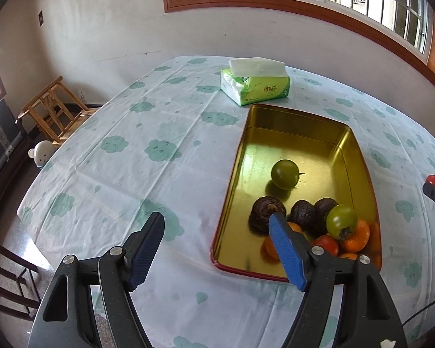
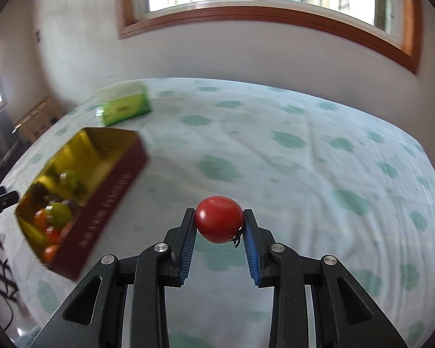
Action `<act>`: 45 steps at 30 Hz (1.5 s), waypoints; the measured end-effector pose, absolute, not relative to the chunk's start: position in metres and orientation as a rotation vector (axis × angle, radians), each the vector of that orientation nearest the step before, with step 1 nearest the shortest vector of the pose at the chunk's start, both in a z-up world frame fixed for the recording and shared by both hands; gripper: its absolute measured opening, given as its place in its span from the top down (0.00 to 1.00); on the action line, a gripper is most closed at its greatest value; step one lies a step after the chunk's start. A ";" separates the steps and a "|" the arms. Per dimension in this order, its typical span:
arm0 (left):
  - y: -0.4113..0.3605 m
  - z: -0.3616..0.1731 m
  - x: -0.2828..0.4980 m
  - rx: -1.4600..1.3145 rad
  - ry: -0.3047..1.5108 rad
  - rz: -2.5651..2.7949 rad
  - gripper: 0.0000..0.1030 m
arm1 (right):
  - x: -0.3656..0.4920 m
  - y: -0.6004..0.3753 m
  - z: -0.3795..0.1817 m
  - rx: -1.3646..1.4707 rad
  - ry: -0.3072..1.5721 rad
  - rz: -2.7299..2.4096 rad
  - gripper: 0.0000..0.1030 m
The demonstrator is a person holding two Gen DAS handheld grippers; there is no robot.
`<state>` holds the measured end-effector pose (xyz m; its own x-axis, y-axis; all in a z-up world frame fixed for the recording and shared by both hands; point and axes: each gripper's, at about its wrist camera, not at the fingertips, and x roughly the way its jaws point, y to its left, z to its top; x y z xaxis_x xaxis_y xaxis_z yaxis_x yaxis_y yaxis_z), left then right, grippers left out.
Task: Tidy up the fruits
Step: 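Carry the red tomato in the right tool over the gold tin, then lower the red tomato into the tin and open the right tool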
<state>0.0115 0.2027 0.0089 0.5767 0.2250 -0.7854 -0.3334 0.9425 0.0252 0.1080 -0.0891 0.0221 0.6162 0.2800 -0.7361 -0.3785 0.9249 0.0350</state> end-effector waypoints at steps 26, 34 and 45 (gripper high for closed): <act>0.256 0.004 -0.015 -0.182 0.904 0.411 0.29 | 0.068 0.101 0.005 -0.303 0.863 0.698 0.68; 0.267 0.000 -0.019 -0.206 0.909 0.416 0.28 | 0.066 0.118 -0.005 -0.325 0.876 0.707 0.68; 0.272 -0.001 -0.025 -0.222 0.914 0.407 0.28 | 0.061 0.130 -0.012 -0.380 0.869 0.667 0.68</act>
